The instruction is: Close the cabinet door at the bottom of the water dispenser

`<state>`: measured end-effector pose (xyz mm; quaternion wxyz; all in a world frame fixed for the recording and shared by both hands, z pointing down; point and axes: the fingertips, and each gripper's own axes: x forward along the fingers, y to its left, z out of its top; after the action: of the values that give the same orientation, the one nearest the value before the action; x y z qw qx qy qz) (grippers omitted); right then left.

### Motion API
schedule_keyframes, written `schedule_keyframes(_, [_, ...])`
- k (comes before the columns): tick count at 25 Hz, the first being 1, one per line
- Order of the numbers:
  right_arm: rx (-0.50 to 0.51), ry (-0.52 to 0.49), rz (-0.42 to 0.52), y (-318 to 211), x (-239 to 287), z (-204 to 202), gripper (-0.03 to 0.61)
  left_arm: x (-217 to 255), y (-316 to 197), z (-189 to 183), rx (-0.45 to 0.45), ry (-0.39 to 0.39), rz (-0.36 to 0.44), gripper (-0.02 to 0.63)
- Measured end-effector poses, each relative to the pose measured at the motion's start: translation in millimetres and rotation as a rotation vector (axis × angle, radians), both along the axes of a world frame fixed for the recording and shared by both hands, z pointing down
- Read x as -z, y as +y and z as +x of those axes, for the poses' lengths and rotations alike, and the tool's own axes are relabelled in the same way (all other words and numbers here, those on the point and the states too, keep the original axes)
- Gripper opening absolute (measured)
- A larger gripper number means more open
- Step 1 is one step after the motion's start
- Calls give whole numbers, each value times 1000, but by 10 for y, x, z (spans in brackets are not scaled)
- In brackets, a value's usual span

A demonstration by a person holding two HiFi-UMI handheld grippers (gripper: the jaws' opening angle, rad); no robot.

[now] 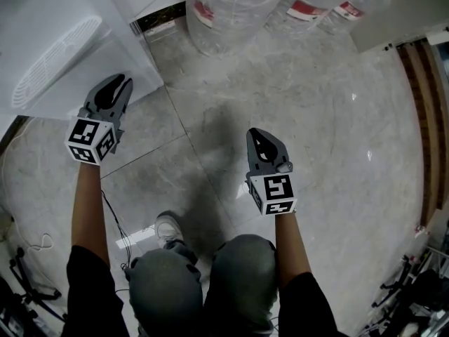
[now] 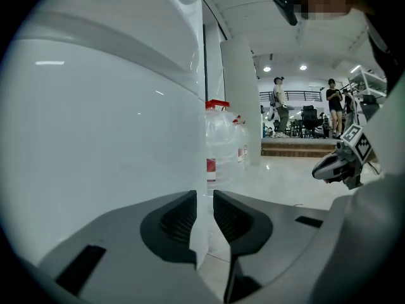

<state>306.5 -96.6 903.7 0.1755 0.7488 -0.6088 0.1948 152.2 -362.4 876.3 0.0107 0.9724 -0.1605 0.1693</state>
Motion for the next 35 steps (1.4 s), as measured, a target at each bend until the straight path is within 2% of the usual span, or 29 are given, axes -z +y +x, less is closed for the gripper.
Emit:
schedule_keyframes(8, [18, -42, 41, -84, 115, -118, 14, 190, 262, -165, 49, 46, -13, 46])
schedule_keyframes(14, [47, -38, 73, -106, 323, -253, 14, 382, 494, -298, 72, 65, -31, 18])
schedule_keyframes(23, [69, -71, 54, -16, 811, -499, 14, 764, 872, -578, 107, 38, -86, 15])
schedule_keyframes(27, [74, -85, 80, -40, 1265, -620, 14, 1104, 1044, -705, 114, 14, -97, 15])
schedule_keyframes(35, [94, -120, 63, 19, 2299, -855, 14, 2267, 1247, -943, 185, 48, -123, 14])
